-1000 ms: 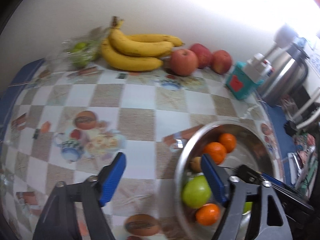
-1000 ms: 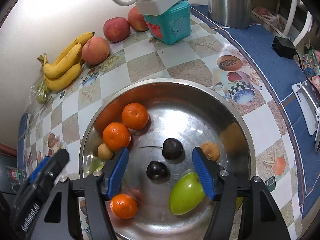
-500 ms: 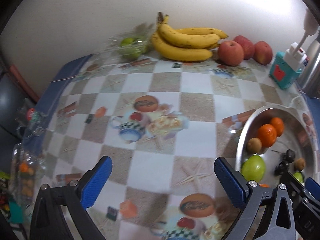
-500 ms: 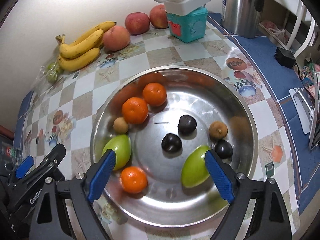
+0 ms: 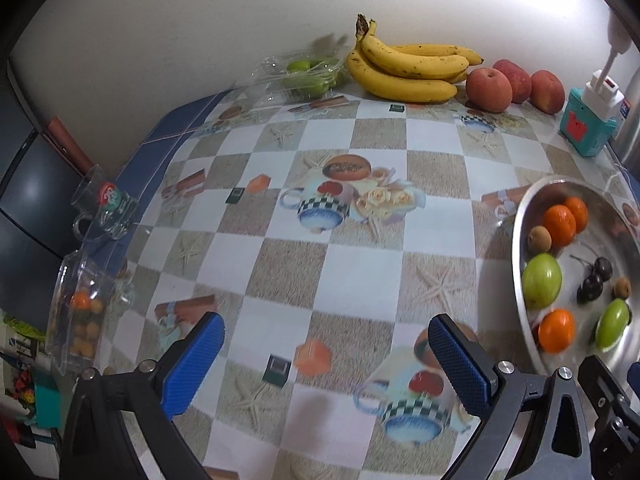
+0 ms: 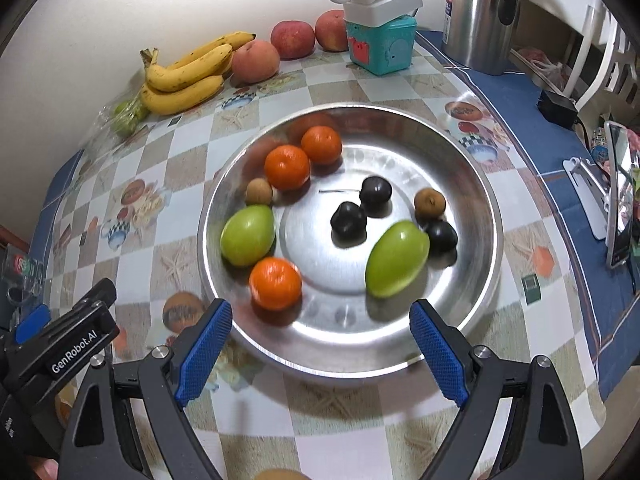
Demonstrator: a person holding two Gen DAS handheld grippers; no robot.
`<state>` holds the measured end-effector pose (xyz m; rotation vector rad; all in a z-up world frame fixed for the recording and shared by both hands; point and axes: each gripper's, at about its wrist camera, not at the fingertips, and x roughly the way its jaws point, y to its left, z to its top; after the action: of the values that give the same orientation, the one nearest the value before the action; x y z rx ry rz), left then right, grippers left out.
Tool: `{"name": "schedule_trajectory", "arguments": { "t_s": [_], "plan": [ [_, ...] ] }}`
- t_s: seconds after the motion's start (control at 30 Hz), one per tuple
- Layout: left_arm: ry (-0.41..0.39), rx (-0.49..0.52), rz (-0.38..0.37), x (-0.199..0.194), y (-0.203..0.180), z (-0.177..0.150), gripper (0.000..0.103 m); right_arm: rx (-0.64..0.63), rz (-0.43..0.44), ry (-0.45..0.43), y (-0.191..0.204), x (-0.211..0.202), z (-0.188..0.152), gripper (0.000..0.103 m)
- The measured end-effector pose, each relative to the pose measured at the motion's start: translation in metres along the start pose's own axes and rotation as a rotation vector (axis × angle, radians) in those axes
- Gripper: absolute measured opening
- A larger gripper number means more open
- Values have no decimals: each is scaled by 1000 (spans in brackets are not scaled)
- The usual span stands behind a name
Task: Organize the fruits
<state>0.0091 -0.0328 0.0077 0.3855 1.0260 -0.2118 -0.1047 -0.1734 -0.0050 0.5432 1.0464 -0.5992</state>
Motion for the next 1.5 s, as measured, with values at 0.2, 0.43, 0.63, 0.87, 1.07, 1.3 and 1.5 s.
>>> {"name": "schedule_trajectory", "arguments": {
  "t_s": [0.2,0.43,0.63,0.87,1.07,1.3,1.5],
  "plan": [
    [-11,28,18,-9,4,-19,103,-9,-3,-8,1,-7,-13,91],
    [-40,26,29,-20,10,-26,103,-9,6,-31,-1,-17,-21,91],
    [-87,8,21,-35,17,-27,103,1,18,-63,-2,-31,-26,91],
    [-119,-3,5,-45,21,-28,103,8,6,-97,-5,-41,-26,91],
    [-121,-1,-3,-46,21,-28,103,-1,-1,-105,-3,-43,-26,91],
    [-116,-6,-1,-45,22,-28,103,-23,-3,-98,0,-42,-26,91],
    [-107,-12,-6,-44,22,-28,103,-27,-3,-97,1,-42,-25,91]
  ]
}}
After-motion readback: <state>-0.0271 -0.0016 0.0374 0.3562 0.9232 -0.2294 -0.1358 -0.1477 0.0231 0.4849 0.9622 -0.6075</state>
